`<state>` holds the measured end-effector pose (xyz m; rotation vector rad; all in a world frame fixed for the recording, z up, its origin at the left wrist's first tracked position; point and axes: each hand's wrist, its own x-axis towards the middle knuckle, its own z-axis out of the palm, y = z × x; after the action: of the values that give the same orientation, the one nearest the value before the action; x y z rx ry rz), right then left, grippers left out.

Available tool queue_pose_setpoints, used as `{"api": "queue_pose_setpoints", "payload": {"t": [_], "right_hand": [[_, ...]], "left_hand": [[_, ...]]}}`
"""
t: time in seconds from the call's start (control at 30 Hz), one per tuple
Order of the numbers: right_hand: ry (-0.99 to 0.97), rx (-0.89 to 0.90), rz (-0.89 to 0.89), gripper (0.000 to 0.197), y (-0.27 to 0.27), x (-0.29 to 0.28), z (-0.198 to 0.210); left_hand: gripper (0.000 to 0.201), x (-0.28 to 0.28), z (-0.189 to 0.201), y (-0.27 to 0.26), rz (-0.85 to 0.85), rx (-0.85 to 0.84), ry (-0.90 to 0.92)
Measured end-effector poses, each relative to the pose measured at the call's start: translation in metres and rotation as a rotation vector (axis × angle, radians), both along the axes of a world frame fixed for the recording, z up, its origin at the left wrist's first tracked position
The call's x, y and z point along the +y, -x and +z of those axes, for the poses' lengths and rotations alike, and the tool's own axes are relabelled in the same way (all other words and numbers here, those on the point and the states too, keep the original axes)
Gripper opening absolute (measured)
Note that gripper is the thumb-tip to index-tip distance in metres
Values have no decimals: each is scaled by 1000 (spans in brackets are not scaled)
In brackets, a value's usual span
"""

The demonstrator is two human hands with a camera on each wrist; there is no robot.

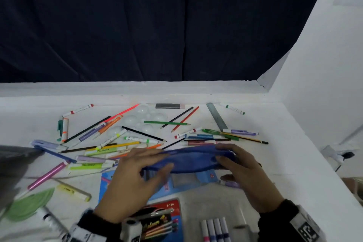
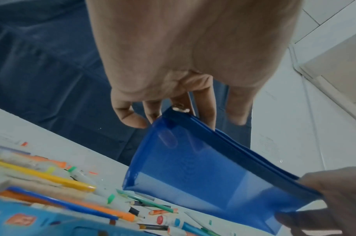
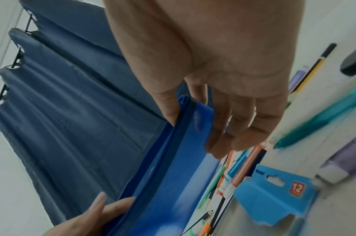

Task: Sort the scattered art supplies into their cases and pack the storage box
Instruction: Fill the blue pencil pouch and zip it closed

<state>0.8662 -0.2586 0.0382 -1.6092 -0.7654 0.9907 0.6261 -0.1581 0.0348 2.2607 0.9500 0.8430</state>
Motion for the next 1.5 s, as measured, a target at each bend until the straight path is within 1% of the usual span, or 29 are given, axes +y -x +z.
{"api": "queue_pose_setpoints", "payload": {"t": [0.07,0.13,0.2,0.3,0.37,0.4,0.43,0.47,0.53,0.57,0.6,0.63,0.67,0.7,0.73,0.8,0.9,1.0,1.07,1.13,1.23,1.3,1.33,1.4,1.47,1.5], "right_hand": [[23,-59,41,24,6,-11,-2],[51,-94,94,29,11,-21,-4],[82,-135,163,33,15,-31,-6],[111,-167,260,34,22,-41,-6],[108,-135,277,28,23,-46,-3],[95,-105,274,21,23,-47,-1],[85,-72,279,13,23,-49,3],[84,-54,291,13,21,-51,8],[108,-75,309,33,11,-54,17],[123,-114,297,39,2,-54,21],[143,-172,269,40,-9,-53,22],[162,-255,226,37,-21,-52,23],[180,-367,175,28,-35,-50,22],[201,-501,138,18,-49,-47,20],[235,-633,124,15,-62,-44,17],[337,-831,147,22,-82,-35,7],[502,-978,290,36,-95,-24,-9],[626,-1058,383,39,-96,-17,-20],[641,-1133,375,34,-95,-15,-28],[640,-1205,325,28,-96,-14,-34],[639,-1253,260,19,-95,-14,-37],[554,-1274,198,14,-93,-15,-35],[456,-1287,154,13,-90,-16,-32],[156,-1239,93,10,-80,-18,-21],[-136,-1123,153,11,-62,-22,-2],[-250,-1053,197,11,-51,-25,9]], "left_hand": [[23,-10,0,9,50,-13,-11],[27,-19,-4,19,84,26,11],[46,-27,-10,29,71,48,79],[76,-43,-10,39,6,16,275],[85,-51,-8,42,-38,-12,400],[86,-54,-7,42,-51,-18,436],[86,-57,-7,43,-58,-20,462],[85,-59,-7,44,-58,-27,484],[80,-59,-6,45,-52,-47,507],[77,-59,-5,46,-56,-51,498],[73,-58,-5,47,-58,-49,478],[68,-58,-4,48,-61,-48,454],[63,-56,-3,49,-54,-56,432],[56,-55,-2,50,-41,-70,417],[48,-54,-1,50,-20,-81,405],[39,-52,0,51,33,-81,369],[39,-50,1,48,72,-87,345],[40,-52,3,42,67,-98,365],[40,-52,4,39,72,-99,366],[39,-52,4,38,89,-98,367],[39,-49,4,37,83,-73,381],[42,-48,4,37,71,-57,397],[43,-47,3,36,70,-46,395],[47,-44,1,34,66,2,367],[50,-42,0,30,39,52,342],[52,-41,-2,28,18,66,346]]}}
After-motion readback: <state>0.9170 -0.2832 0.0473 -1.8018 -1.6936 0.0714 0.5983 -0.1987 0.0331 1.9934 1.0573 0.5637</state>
